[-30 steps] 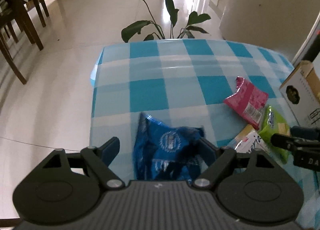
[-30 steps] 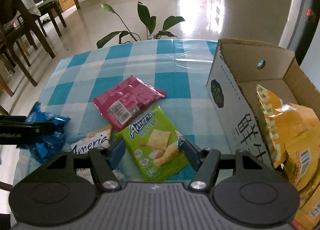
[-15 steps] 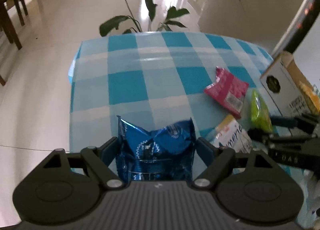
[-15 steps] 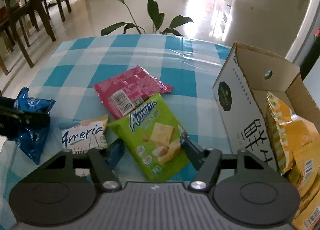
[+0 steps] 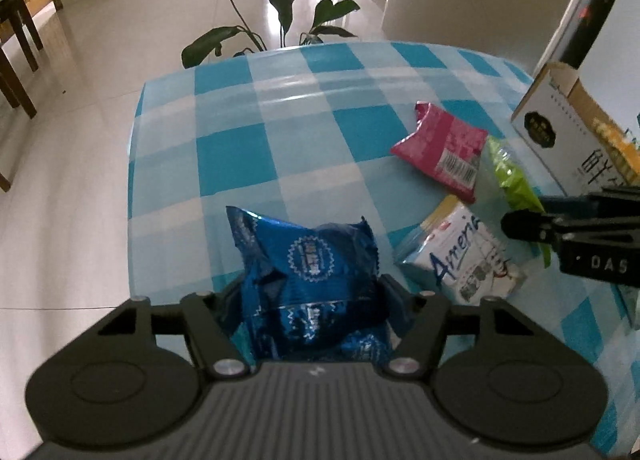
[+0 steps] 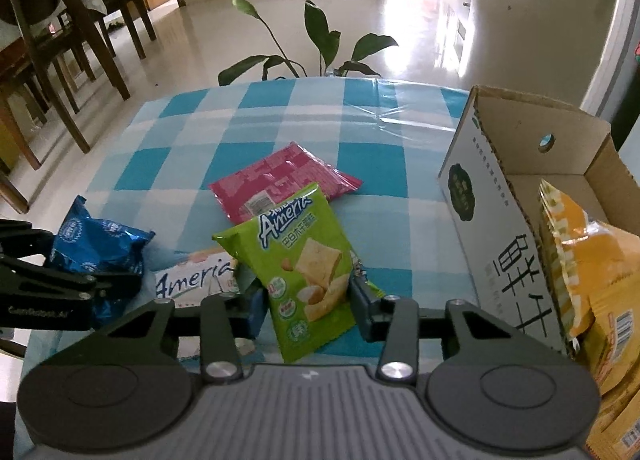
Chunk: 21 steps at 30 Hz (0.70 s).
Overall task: Organize snacks
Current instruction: 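Grasp the blue bag with the left tool while the right tool grasps the green Ameria bag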
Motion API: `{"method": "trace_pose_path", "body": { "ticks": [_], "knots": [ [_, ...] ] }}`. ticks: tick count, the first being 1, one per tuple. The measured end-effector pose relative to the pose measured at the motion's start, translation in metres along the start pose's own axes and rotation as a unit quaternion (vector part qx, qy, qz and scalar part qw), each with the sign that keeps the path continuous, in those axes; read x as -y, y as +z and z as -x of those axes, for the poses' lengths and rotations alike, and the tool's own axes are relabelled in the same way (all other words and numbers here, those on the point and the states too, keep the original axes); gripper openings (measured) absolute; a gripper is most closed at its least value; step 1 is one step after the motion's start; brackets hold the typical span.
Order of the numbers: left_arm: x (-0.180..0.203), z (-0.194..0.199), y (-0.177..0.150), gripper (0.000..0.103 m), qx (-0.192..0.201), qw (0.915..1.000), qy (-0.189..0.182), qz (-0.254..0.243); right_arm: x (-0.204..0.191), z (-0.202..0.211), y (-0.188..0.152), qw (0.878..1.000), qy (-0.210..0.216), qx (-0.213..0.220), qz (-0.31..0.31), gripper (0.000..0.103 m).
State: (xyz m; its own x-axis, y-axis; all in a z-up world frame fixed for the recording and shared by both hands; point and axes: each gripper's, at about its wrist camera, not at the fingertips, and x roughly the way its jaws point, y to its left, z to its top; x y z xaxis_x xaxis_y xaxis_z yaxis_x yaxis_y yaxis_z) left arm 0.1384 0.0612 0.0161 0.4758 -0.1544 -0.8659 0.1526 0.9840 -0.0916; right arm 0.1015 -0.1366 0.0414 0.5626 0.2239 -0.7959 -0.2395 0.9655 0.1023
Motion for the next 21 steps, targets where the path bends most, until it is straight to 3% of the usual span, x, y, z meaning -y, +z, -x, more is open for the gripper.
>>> {"method": "trace_pose_path", "body": {
  "ticks": [11,14,18,21],
  "knots": [
    [-0.001,0.015,0.005,0.066,0.026,0.9996,-0.001,0.015,-0.001,0.006,0.000,1.000,0.010,0.001,0.001,0.045],
    [0.002,0.016,0.006,0.066,0.025,0.9996,-0.008,0.012,0.000,0.006,0.000,0.999,0.037,-0.001,0.003,0.058],
    [0.002,0.017,0.006,0.066,0.025,0.9996,-0.009,0.012,-0.004,0.011,0.002,0.999,0.048,0.017,0.020,0.085],
    [0.001,0.016,0.006,0.066,0.022,0.9996,-0.010,0.015,-0.004,0.008,0.003,0.998,0.045,0.030,0.028,0.087]
  ]
}}
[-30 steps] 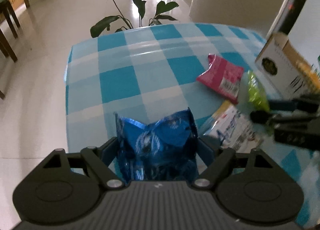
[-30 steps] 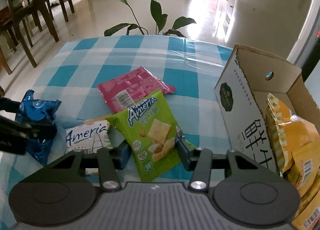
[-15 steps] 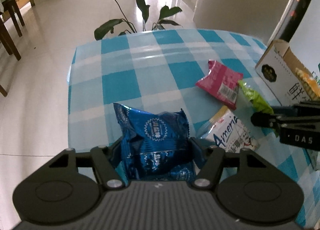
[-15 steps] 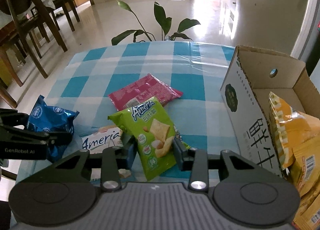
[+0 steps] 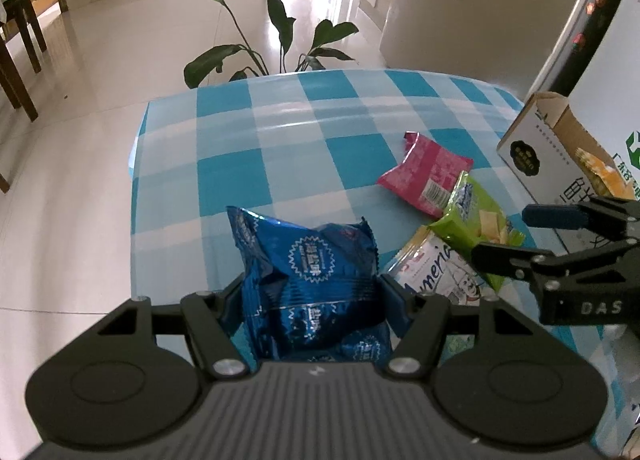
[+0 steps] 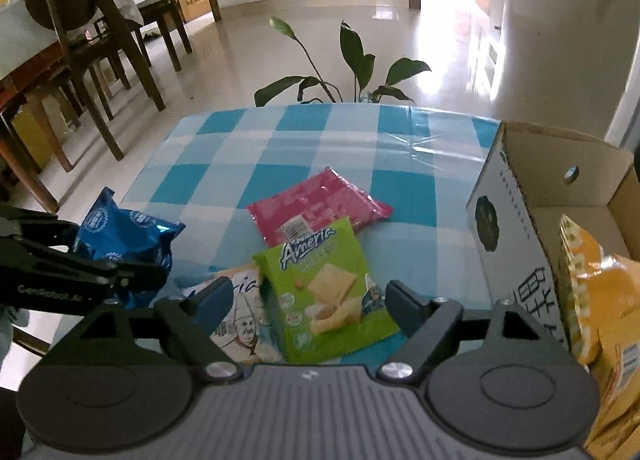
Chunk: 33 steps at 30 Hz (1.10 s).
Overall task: Organize snacks
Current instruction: 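Grasp the blue bag with the left tool while the right tool grasps the green Ameria bag, then lift the green bag with the right tool while the left tool lifts the blue bag toward the box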
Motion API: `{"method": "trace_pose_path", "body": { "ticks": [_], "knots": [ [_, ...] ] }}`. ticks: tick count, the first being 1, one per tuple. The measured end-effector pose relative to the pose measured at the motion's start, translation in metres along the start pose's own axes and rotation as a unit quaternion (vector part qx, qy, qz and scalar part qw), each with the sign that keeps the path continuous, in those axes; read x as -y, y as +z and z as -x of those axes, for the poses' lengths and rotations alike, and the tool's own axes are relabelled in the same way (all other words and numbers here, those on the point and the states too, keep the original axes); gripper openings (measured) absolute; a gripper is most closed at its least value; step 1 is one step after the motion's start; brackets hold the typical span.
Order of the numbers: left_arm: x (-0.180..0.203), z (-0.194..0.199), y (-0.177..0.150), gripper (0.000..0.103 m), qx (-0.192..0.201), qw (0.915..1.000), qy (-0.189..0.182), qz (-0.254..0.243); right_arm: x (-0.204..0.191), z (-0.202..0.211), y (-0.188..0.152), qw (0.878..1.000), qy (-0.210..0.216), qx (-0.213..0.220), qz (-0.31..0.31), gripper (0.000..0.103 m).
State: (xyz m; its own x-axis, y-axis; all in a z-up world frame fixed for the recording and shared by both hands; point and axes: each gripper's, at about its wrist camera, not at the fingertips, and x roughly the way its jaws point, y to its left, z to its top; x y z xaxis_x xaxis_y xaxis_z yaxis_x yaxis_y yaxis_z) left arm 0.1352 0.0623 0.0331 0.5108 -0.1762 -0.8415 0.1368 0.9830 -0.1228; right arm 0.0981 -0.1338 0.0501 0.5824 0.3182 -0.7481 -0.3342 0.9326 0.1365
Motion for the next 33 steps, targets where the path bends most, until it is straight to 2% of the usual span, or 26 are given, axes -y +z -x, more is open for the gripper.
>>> {"method": "trace_pose_path", "body": {
  "ticks": [8,10,12,14,20,27,33],
  "knots": [
    [-0.001,-0.003,0.001,0.067,-0.003,1.0000,0.004,0.002,0.004,-0.027,-0.001,1.000,-0.013,-0.012,-0.006,0.087],
    [0.000,-0.003,0.001,0.067,-0.002,1.0000,0.006,0.003,0.000,-0.027,-0.003,1.000,-0.022,-0.007,0.001,0.078],
    [0.000,-0.001,0.003,0.067,0.003,1.0000,0.005,0.007,-0.001,-0.024,-0.001,1.000,-0.013,-0.008,-0.003,0.065],
    [0.001,0.003,0.004,0.067,0.009,0.9999,0.005,0.009,-0.001,-0.022,0.000,1.000,-0.009,-0.009,-0.007,0.061],
    [0.006,0.010,0.009,0.067,0.023,0.9997,0.004,0.012,-0.008,-0.012,0.002,1.000,-0.022,-0.006,-0.012,0.061],
    [0.012,0.021,0.013,0.067,0.042,0.9990,0.003,0.017,-0.014,0.029,0.012,0.999,-0.035,0.028,-0.020,0.061],
    [0.017,0.031,0.014,0.067,0.056,0.9981,0.002,0.027,-0.012,0.057,0.006,0.997,-0.049,0.038,-0.045,0.061]
  ]
}}
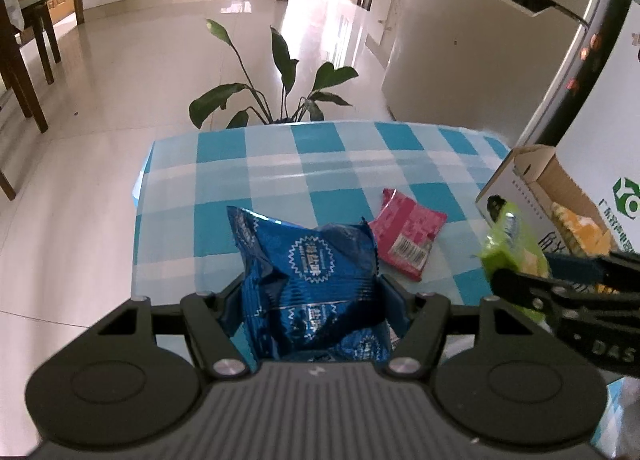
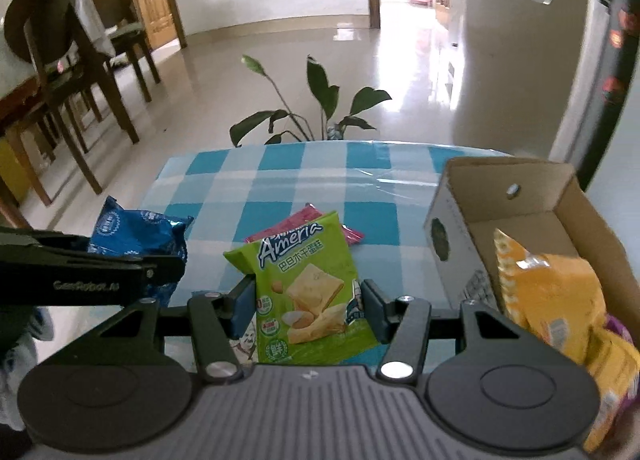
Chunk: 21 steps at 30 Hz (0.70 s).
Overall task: Organize snacks
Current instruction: 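Lift the green bag with the right tool while the left tool lifts the blue bag toward the box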
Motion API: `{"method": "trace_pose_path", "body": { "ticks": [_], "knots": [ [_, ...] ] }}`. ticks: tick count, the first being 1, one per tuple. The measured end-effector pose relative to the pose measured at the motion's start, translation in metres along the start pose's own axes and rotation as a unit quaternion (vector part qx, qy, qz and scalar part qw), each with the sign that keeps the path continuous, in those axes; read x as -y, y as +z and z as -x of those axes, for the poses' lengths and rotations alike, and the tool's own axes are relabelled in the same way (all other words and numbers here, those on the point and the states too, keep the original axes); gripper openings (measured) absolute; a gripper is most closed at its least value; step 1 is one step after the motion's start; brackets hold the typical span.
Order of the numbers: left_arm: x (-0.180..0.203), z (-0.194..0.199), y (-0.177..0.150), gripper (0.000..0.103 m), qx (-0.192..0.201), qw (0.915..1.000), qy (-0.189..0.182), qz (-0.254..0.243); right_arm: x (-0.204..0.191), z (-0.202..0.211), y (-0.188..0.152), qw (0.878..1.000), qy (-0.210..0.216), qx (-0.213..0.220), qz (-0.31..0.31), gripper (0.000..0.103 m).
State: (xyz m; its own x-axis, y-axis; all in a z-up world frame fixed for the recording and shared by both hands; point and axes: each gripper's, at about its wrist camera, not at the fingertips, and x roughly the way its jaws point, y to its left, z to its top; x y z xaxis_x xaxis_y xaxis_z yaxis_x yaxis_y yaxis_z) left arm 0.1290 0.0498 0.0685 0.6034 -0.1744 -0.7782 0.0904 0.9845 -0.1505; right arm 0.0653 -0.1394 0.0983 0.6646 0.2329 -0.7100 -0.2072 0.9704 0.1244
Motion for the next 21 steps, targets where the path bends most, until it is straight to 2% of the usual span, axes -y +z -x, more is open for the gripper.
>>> {"method": "trace_pose_path", "body": {
  "ticks": [8,11,21],
  "knots": [
    [0.009,0.006,0.002,0.067,0.019,0.9997,0.017,0.000,0.010,0.015,-0.005,0.999,0.001,0.008,-0.047,0.061],
    [0.011,0.006,0.002,0.067,0.026,0.9993,0.027,0.001,0.013,0.010,-0.002,0.999,-0.008,0.006,-0.051,0.061],
    [0.009,0.006,0.002,0.067,0.030,0.9989,0.033,0.016,0.013,0.008,0.008,0.999,0.011,0.018,-0.050,0.061]
  ]
}}
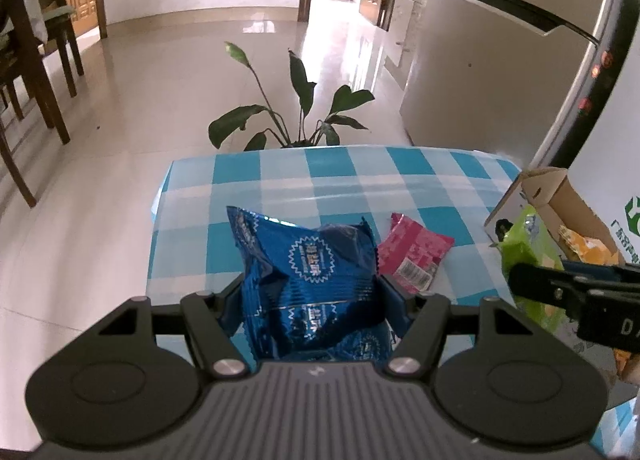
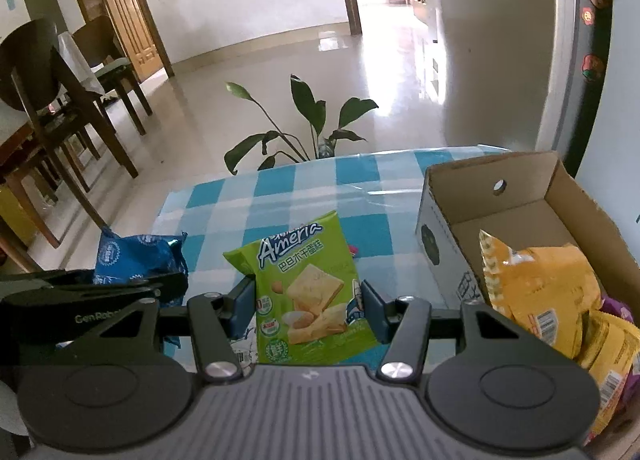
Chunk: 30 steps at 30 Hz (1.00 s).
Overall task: Organize snacks
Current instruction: 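Lift the green bag with the right tool while the left tool lifts the blue bag toward the box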
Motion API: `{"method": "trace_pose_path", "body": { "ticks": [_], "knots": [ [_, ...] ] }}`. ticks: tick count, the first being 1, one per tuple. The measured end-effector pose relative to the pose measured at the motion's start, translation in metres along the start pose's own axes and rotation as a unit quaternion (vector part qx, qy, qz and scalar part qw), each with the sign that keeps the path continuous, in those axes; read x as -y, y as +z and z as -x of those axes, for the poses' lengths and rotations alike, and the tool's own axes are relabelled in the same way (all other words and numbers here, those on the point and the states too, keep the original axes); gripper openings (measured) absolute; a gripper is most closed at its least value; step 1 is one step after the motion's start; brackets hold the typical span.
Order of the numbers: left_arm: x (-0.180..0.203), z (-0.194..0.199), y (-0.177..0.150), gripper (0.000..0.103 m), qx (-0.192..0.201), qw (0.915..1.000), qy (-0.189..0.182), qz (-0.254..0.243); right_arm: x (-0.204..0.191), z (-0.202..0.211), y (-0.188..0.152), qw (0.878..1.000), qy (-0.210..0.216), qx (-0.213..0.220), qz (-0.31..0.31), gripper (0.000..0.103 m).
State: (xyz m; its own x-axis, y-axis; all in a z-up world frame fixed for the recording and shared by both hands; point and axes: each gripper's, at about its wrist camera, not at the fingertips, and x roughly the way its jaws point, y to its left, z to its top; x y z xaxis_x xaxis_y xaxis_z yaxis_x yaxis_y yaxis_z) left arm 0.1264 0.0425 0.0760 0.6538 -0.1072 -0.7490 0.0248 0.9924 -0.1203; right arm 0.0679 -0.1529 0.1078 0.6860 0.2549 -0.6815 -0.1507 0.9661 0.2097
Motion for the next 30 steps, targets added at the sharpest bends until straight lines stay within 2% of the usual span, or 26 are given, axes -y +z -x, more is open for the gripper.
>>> {"method": "trace_pose_path", "body": {
  "ticks": [10,17,25,30],
  "knots": [
    [0.007,-0.003,-0.003,0.067,-0.003,0.9999,-0.010,0.006,0.009,0.008,-0.001,1.000,-0.002,0.000,-0.004,0.061],
    [0.023,0.002,-0.001,0.067,0.015,0.9997,-0.019,-0.003,0.026,0.024,0.005,1.000,-0.011,0.022,-0.019,0.061],
    [0.051,0.022,-0.003,0.067,0.049,0.9965,-0.061,-0.029,0.062,0.049,0.014,0.997,-0.023,0.056,-0.045,0.061],
    [0.080,0.027,-0.017,0.067,0.044,0.9936,-0.092,-0.048,0.086,0.066,0.019,0.995,-0.037,0.077,-0.061,0.061]
  ]
}}
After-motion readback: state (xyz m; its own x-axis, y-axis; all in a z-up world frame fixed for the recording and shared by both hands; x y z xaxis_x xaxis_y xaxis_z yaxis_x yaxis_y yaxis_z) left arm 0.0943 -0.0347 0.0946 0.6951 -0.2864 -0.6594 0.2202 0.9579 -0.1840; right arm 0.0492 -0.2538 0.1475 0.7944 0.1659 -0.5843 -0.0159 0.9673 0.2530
